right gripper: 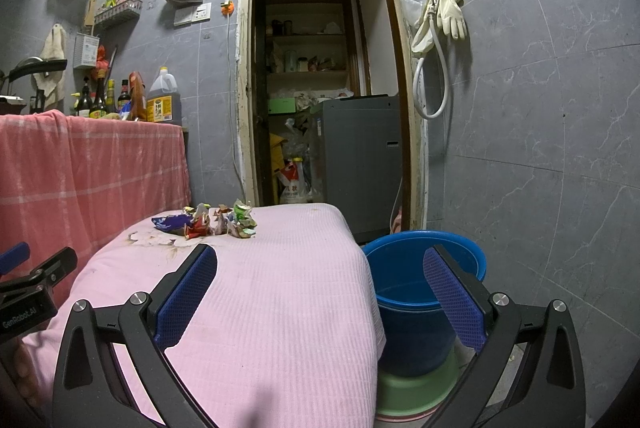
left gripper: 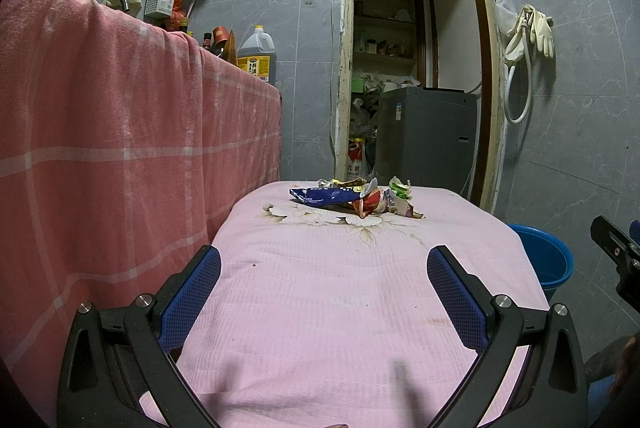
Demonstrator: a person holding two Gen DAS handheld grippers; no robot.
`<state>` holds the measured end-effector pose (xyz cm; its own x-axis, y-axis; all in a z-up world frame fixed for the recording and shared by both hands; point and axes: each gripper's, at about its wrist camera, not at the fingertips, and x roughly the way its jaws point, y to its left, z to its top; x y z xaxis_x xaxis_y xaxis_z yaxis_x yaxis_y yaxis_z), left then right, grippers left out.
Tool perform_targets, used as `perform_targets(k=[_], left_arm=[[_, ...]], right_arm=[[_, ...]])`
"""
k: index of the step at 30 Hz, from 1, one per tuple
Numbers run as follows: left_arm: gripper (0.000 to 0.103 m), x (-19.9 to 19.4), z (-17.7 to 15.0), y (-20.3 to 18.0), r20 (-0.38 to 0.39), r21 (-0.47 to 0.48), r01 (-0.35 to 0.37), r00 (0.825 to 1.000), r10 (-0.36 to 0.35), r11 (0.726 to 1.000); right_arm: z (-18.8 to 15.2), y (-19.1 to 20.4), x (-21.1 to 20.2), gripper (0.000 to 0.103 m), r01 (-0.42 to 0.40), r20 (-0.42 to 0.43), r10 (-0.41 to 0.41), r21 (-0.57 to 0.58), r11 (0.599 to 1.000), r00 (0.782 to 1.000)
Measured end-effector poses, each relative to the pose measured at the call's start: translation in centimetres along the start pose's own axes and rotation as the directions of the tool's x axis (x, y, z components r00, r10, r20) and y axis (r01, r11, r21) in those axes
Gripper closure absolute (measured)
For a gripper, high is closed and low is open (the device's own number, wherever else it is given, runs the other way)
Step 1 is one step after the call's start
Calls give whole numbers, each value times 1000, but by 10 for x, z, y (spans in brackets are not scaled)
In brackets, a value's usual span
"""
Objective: Collect trash
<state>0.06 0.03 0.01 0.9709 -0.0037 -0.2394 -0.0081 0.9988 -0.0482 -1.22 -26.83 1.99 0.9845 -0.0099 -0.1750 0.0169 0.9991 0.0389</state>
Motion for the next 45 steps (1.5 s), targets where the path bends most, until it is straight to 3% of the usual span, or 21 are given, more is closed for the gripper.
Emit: perform_targets(k=[20, 28, 37, 45], left_arm=[[2, 0, 0, 0, 1, -2, -1, 1000, 1, 1000], [2, 12, 13, -1, 41, -23, -32, 999, 33, 999], [2, 35, 38, 0, 87, 7, -78, 993, 77, 997], [2, 76, 53, 7, 60, 43, -113, 992, 111, 993]], right_arm=[[2, -1, -1, 0, -2, 1, 2, 4, 1000, 1000], [11, 10, 7, 0, -56, 33, 55, 2, 998, 998], [41, 13, 40, 0, -129, 95, 129, -8, 992, 987], [56, 9, 83, 0, -169, 61, 170, -25, 985, 984]])
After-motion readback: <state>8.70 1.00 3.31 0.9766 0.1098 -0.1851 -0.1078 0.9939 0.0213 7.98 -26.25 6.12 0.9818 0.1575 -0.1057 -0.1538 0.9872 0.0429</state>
